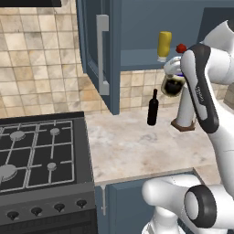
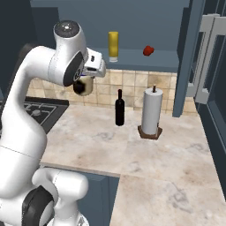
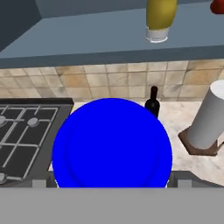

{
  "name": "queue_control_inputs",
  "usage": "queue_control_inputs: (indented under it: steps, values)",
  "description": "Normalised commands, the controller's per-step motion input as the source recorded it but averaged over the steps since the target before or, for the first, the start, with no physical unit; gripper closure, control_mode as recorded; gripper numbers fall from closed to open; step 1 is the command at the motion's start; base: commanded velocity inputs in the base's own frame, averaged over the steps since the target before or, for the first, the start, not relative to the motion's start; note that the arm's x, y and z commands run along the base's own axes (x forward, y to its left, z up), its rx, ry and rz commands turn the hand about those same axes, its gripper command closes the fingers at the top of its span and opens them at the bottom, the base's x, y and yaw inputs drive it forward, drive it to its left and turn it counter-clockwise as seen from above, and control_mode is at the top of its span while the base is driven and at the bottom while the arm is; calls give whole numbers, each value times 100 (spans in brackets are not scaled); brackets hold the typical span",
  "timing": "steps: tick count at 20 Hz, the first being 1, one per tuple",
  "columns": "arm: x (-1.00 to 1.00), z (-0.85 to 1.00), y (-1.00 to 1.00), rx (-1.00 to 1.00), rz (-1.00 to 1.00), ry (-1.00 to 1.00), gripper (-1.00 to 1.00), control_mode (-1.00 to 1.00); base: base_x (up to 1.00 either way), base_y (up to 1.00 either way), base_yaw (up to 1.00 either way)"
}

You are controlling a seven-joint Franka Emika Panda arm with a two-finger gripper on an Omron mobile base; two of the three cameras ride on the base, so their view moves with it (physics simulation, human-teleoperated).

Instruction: Pick the mayonnaise and mustard from the counter and place them in the cabinet.

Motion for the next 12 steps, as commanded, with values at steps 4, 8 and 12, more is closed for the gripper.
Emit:
queue_control_inputs:
  steps: [4,8,12]
  values:
    - [13,23,17,2,0,-14,100,-100,0,0,0]
    - [5,29,19,2,0,-13,100,-100,0,0,0]
    - [2,34,19,0,0,-14,100,-100,0,0,0]
